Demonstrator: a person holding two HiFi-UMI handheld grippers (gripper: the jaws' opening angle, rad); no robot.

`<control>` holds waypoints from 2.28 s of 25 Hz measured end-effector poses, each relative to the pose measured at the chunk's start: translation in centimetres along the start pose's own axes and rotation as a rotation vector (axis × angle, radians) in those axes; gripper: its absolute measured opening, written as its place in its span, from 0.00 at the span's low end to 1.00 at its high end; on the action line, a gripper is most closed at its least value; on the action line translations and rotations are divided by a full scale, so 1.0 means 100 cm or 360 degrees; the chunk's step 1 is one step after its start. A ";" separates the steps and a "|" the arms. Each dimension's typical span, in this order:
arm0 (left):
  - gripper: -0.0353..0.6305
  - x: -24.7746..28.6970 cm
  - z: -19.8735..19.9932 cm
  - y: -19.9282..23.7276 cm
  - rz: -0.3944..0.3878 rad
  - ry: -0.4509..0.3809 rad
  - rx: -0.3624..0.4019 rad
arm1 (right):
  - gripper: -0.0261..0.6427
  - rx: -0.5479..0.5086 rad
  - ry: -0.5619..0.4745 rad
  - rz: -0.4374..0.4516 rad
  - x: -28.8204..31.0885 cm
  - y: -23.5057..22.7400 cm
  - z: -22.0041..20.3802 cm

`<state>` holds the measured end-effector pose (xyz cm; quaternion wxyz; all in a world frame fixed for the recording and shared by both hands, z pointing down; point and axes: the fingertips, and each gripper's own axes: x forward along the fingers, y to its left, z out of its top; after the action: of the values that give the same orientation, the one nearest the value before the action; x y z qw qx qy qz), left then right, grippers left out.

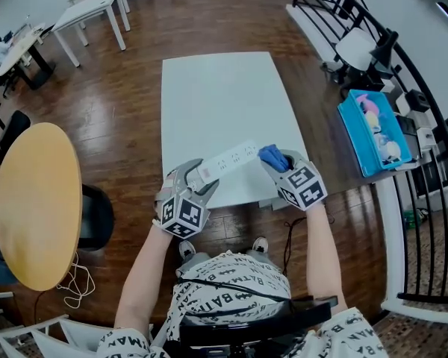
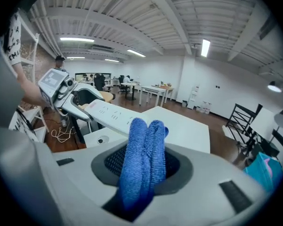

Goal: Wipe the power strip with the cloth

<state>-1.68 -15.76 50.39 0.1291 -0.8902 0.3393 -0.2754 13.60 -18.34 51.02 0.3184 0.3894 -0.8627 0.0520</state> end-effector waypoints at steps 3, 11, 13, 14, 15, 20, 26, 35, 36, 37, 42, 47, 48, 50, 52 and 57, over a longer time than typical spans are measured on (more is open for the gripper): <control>0.48 0.006 0.000 0.005 0.0018 -0.0001 -0.0079 | 0.24 0.0089 -0.0007 -0.0031 0.008 0.007 0.003; 0.48 0.029 -0.007 0.009 0.0000 -0.0009 -0.0189 | 0.24 0.0144 -0.0028 0.0165 0.041 0.070 0.021; 0.48 0.032 -0.013 0.010 -0.0018 -0.0013 -0.0207 | 0.24 0.0161 -0.0034 0.0230 0.049 0.087 0.025; 0.48 0.034 -0.017 0.010 -0.0032 -0.0016 -0.0216 | 0.24 0.0168 -0.0032 0.0265 0.053 0.095 0.025; 0.48 0.035 -0.022 0.009 -0.0050 -0.0014 -0.0225 | 0.24 0.0178 -0.0027 0.0298 0.057 0.102 0.024; 0.48 0.050 -0.067 -0.009 -0.0183 0.0041 -0.0279 | 0.24 0.0309 0.0031 0.0335 0.067 0.108 -0.003; 0.48 0.074 -0.117 -0.042 -0.0431 0.0105 -0.0401 | 0.24 0.0510 0.0075 0.0121 0.055 0.069 -0.038; 0.48 0.097 -0.156 -0.071 -0.0644 0.0243 -0.0365 | 0.24 0.0659 0.0034 -0.0107 0.041 0.032 -0.056; 0.48 0.098 -0.163 -0.073 -0.0650 0.0283 -0.0354 | 0.23 0.0671 0.0022 -0.0124 0.041 0.031 -0.056; 0.49 0.098 -0.171 -0.074 -0.0648 0.0324 -0.0347 | 0.23 0.0678 0.0016 -0.0136 0.042 0.031 -0.055; 0.53 0.104 -0.190 -0.069 -0.0548 0.0405 -0.0438 | 0.23 0.0676 0.0016 -0.0143 0.049 0.033 -0.053; 0.71 0.088 -0.170 -0.041 -0.0417 0.0308 -0.0655 | 0.23 0.0654 0.0013 -0.0118 0.051 0.037 -0.049; 0.71 0.081 -0.160 -0.028 -0.0322 0.0254 -0.0698 | 0.23 0.0649 0.0012 -0.0119 0.051 0.036 -0.048; 0.61 0.065 -0.140 -0.001 -0.0090 0.0187 -0.0775 | 0.23 0.0643 0.0009 -0.0121 0.050 0.036 -0.048; 0.34 0.048 -0.125 0.017 0.0118 0.0185 -0.0815 | 0.23 0.0643 -0.0001 -0.0113 0.052 0.039 -0.046; 0.06 0.028 -0.096 0.024 0.0245 0.0071 -0.1061 | 0.23 0.0630 -0.0043 -0.0086 0.053 0.050 -0.039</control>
<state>-6.77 -19.81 58.38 -0.1559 -0.8489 0.4796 -0.1582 9.45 -16.95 58.01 0.2255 0.4681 -0.8290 0.2067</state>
